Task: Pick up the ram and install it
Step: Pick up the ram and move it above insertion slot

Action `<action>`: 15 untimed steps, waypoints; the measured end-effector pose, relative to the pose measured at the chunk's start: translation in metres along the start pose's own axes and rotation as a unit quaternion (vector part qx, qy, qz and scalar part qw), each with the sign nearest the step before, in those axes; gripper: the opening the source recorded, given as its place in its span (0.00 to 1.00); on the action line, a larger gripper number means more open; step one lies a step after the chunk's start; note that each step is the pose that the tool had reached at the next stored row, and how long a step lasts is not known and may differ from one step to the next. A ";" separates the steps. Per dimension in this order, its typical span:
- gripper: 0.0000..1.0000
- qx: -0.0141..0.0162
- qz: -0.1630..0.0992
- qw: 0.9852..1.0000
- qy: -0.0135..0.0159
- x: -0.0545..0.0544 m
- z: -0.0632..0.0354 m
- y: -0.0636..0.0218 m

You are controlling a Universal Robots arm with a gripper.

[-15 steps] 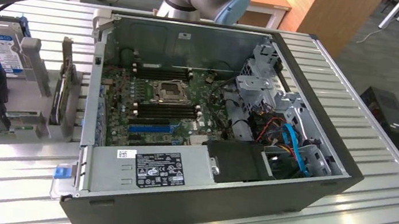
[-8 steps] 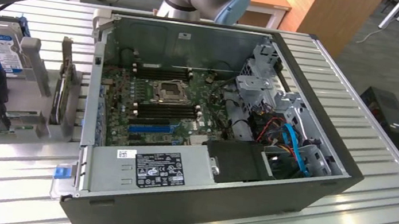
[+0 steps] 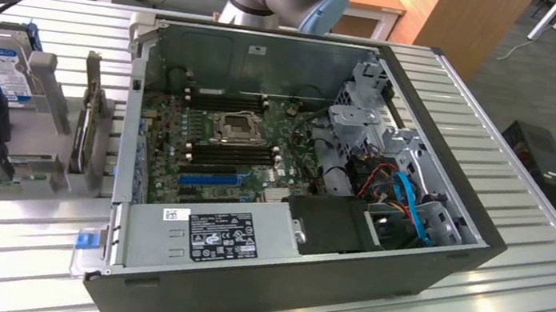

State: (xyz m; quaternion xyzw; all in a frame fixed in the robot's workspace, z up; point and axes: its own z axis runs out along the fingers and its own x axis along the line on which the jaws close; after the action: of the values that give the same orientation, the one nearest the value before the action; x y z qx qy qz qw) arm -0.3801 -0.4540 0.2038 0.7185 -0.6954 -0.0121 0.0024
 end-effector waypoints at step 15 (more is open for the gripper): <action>0.12 0.000 0.000 1.000 0.000 0.000 -0.0157 0.0003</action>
State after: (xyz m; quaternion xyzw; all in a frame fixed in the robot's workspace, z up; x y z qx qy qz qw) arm -0.3801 -0.4540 0.2195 0.7185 -0.6954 -0.0124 0.0022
